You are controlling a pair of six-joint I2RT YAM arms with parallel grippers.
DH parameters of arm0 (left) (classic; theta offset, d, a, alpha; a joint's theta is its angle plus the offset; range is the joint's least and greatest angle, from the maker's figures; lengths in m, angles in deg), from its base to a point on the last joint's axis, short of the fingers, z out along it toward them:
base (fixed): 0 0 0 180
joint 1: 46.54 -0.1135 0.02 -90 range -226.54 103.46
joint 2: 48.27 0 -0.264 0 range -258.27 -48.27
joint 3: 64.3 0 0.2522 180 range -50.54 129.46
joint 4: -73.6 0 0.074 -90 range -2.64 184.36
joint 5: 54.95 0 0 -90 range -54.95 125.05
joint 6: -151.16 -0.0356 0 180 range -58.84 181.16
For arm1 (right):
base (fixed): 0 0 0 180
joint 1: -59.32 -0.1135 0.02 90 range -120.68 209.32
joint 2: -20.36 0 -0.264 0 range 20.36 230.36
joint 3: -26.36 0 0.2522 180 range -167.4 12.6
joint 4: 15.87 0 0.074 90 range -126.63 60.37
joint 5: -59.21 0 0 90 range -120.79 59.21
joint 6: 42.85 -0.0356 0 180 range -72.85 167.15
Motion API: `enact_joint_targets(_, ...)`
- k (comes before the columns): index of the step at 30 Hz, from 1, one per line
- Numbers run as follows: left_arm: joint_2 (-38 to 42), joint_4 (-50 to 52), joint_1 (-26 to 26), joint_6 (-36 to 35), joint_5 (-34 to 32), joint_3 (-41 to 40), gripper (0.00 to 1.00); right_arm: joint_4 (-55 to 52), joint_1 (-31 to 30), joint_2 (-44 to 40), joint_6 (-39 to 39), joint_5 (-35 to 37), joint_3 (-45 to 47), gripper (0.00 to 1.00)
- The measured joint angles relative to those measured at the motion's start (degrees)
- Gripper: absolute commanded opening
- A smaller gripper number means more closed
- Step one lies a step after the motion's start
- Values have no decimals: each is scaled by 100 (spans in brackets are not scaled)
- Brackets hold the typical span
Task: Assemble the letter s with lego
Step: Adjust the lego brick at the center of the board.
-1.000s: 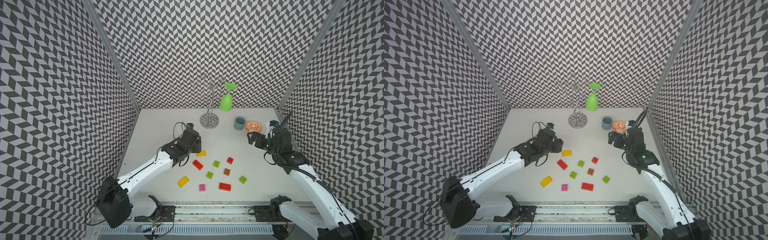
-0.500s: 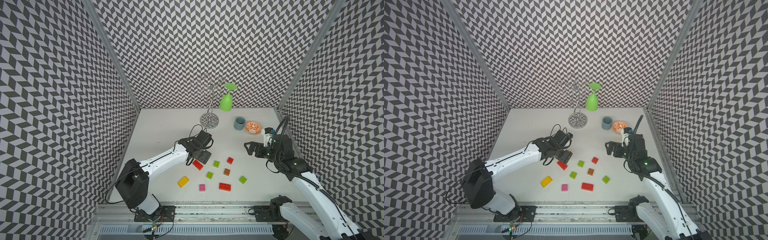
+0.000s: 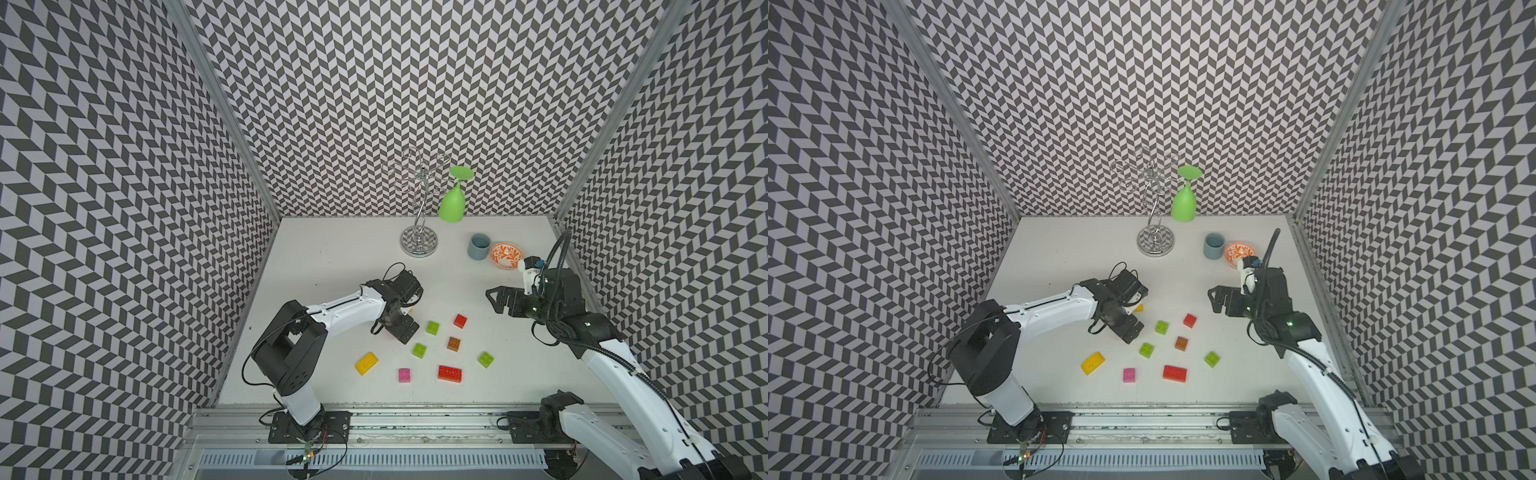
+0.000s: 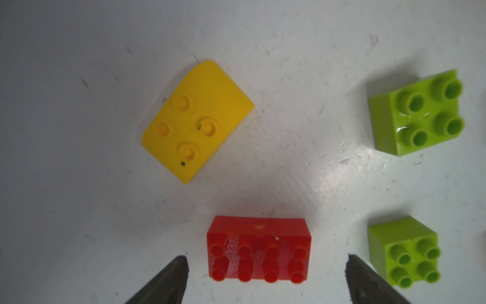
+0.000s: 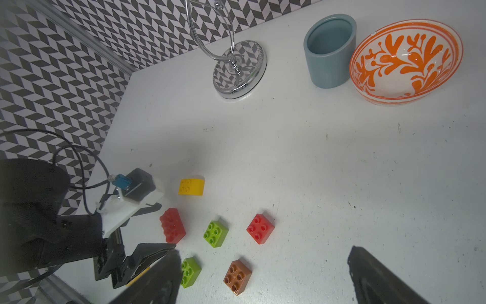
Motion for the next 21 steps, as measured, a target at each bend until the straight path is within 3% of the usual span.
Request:
enact_joint_targets(9,-166,-105,0,63,116,-199,72,-42,0,-2,39,4,0,99)
enact_joint_targets(21,-330,-199,61,385,81,-96,75,-85,0,-2,39,4,0,99)
